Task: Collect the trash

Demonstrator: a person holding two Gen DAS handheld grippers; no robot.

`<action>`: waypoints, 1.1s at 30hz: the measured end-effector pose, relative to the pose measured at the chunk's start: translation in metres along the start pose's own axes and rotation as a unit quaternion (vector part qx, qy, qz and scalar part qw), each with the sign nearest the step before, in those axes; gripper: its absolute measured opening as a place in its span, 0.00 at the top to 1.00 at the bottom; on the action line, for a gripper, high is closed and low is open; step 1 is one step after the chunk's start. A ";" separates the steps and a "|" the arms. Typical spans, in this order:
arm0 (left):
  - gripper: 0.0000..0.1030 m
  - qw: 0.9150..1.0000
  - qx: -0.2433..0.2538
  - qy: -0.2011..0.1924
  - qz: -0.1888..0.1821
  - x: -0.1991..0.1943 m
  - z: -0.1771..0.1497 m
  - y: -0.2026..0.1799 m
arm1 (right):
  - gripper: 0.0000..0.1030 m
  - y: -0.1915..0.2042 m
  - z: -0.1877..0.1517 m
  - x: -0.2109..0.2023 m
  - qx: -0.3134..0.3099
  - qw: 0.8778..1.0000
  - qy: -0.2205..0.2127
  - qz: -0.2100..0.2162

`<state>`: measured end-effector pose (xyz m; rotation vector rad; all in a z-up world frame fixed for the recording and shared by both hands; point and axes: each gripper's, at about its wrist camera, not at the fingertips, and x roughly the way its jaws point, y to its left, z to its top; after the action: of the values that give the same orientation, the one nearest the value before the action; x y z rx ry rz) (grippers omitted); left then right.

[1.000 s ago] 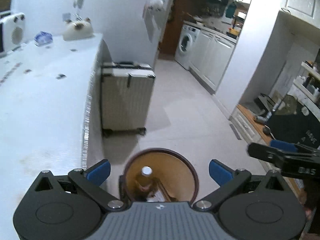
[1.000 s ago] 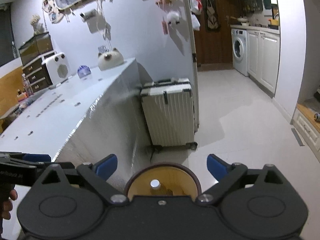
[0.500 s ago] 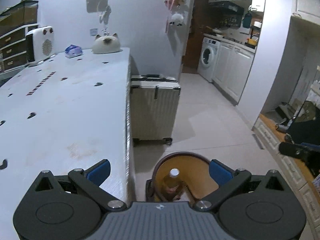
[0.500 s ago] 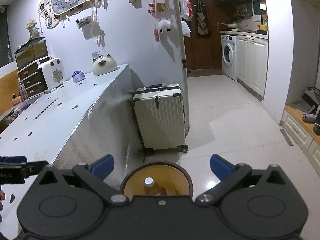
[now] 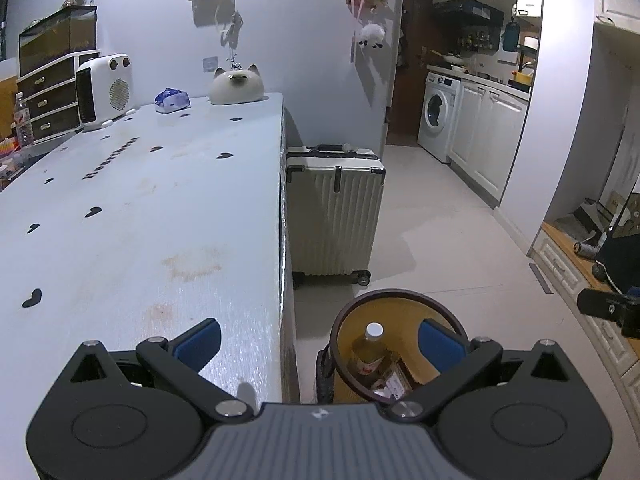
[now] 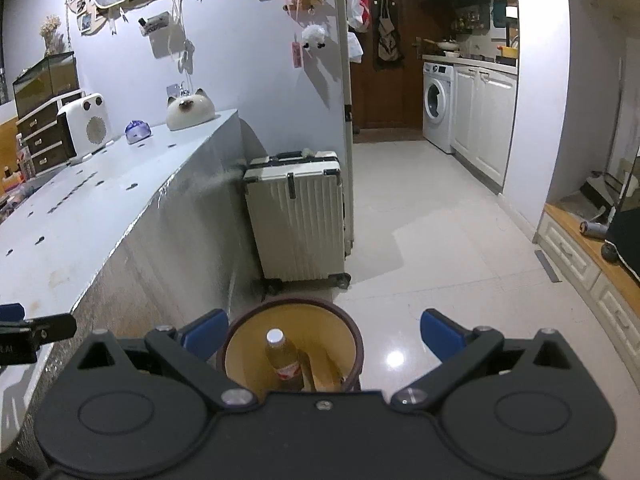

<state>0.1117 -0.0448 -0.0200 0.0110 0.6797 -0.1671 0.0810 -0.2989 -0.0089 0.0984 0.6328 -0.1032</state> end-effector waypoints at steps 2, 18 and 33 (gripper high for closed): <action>0.00 1.000 0.000 0.000 0.003 0.000 -0.002 0.000 | 0.00 0.002 -0.004 0.000 -0.006 1.000 0.001 -0.003; 0.00 1.000 0.002 0.007 0.017 0.002 -0.006 -0.002 | 0.00 0.012 -0.008 -0.001 -0.021 1.000 0.003 -0.013; 0.00 1.000 0.002 0.008 0.018 0.003 -0.006 -0.003 | 0.00 0.012 -0.007 -0.002 -0.025 1.000 0.005 -0.012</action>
<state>0.1100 -0.0474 -0.0270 0.0273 0.6954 -0.1344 0.0769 -0.2864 -0.0126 0.0438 0.6459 -0.1109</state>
